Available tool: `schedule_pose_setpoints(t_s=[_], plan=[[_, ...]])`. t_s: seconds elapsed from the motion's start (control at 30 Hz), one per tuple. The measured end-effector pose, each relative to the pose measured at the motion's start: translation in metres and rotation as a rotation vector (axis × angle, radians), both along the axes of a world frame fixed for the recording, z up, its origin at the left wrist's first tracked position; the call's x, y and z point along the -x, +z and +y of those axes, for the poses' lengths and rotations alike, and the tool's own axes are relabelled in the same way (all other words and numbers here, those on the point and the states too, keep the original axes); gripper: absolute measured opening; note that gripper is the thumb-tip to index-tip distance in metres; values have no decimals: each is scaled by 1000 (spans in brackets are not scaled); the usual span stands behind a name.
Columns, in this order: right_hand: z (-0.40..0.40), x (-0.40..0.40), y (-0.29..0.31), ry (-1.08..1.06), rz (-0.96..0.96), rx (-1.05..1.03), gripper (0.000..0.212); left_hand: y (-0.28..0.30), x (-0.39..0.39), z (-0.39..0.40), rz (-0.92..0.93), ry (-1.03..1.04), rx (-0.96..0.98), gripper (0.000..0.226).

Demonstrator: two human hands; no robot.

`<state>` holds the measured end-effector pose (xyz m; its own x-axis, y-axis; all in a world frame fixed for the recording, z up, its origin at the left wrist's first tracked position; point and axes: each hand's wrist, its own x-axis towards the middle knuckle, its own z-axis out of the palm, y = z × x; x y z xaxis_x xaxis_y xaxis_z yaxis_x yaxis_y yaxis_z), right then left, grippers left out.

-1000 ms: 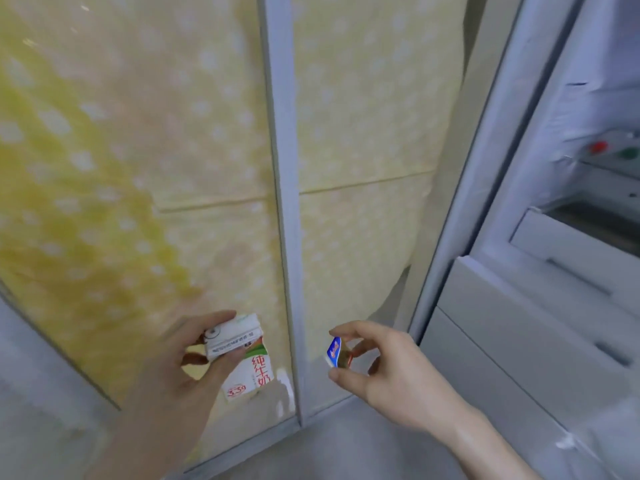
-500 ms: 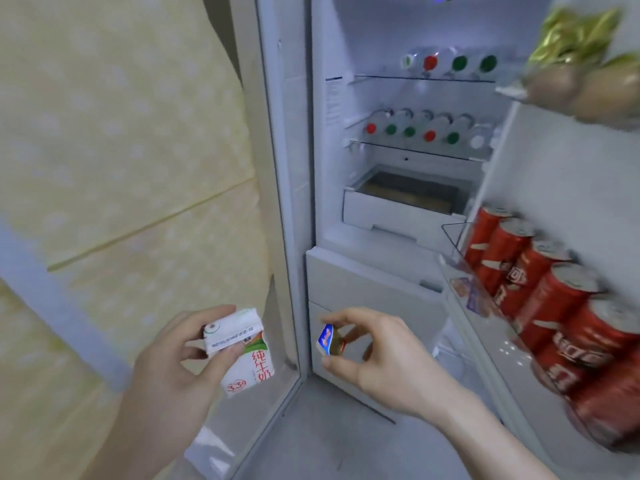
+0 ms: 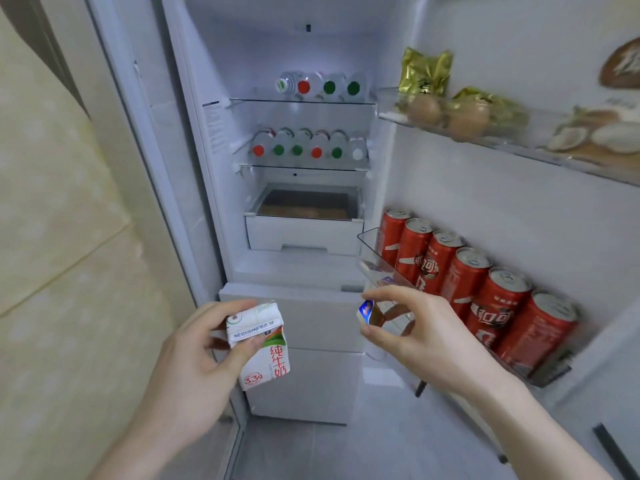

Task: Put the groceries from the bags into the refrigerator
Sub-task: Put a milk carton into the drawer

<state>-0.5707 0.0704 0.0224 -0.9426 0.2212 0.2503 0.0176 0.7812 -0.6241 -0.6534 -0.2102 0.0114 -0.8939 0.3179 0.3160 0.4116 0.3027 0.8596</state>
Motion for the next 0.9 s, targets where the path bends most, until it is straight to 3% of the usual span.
schedule_pose_setpoints(t_s=[0.23,0.43,0.73,0.9], plan=[[21,-14,8,-244,26,-71,30,-3,33,1,46,-110,59,33],[46,-9,7,-453,-78,-140,29,3,42,15,71,-178,68,33],[69,29,9,-423,-291,-305,26,11,56,34,103,-229,68,34],[79,42,9,-405,-357,-278,16,14,65,40,105,-233,53,34]])
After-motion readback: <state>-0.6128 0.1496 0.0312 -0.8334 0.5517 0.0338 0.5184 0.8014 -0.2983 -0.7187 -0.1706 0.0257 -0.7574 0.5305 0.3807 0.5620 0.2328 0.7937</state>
